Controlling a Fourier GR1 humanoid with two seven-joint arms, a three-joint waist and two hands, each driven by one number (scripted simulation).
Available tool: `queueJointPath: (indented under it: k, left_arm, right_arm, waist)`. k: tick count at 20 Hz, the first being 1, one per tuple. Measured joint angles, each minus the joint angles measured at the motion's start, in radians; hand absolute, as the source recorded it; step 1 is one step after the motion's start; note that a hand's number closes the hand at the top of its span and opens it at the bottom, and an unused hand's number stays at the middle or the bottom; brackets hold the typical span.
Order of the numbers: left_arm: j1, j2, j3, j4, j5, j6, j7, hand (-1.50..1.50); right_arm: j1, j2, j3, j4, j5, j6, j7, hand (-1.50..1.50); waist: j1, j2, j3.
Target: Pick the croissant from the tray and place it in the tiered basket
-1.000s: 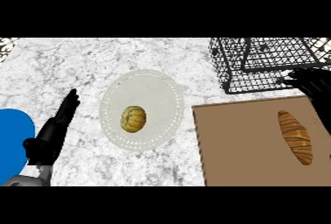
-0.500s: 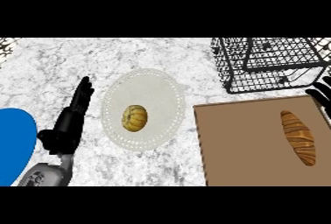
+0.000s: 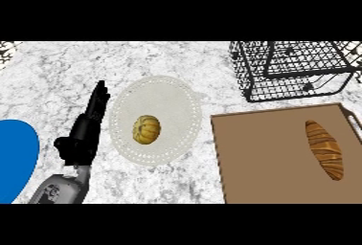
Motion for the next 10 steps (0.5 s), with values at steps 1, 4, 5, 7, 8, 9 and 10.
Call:
queueJointPath:
  k: [1,4,5,7,8,9,10]
  left_arm:
    - [-0.002,-0.001,0.001,0.002,-0.001,0.002,0.003,0.0]
    - [-0.001,-0.007,-0.003,0.006,-0.005,0.009,0.007,0.0]
    - [0.003,-0.007,-0.004,0.005,-0.006,0.009,0.009,0.0]
    - [0.006,-0.014,-0.008,0.006,-0.01,0.014,0.009,0.0]
    - [0.006,-0.013,-0.006,0.007,-0.011,0.015,0.008,0.0]
    - [0.006,-0.015,-0.007,0.007,-0.014,0.018,0.009,0.0]
    - [0.005,-0.017,-0.008,0.006,-0.014,0.019,0.011,0.0]
  right_arm:
    - [-0.009,-0.037,-0.013,-0.018,0.024,0.011,0.004,-1.5]
    - [-0.035,-0.129,-0.062,-0.098,0.114,0.037,0.009,-1.5]
    - [-0.04,-0.152,-0.08,-0.129,0.148,0.043,0.01,-1.5]
    - [-0.059,-0.185,-0.114,-0.202,0.22,0.052,0.014,-1.5]
    - [-0.065,-0.196,-0.133,-0.237,0.256,0.056,0.014,-1.5]
    - [-0.072,-0.201,-0.15,-0.275,0.292,0.06,0.015,-1.5]
    - [-0.077,-0.201,-0.164,-0.317,0.33,0.063,0.016,-1.5]
  waist:
    - [0.0,-0.001,0.0]
    - [-0.005,-0.004,-0.001]
    - [-0.007,-0.006,-0.001]
    - [-0.007,-0.007,-0.001]
    - [-0.008,-0.008,-0.001]
    - [-0.007,-0.008,-0.001]
    - [-0.007,-0.009,-0.001]
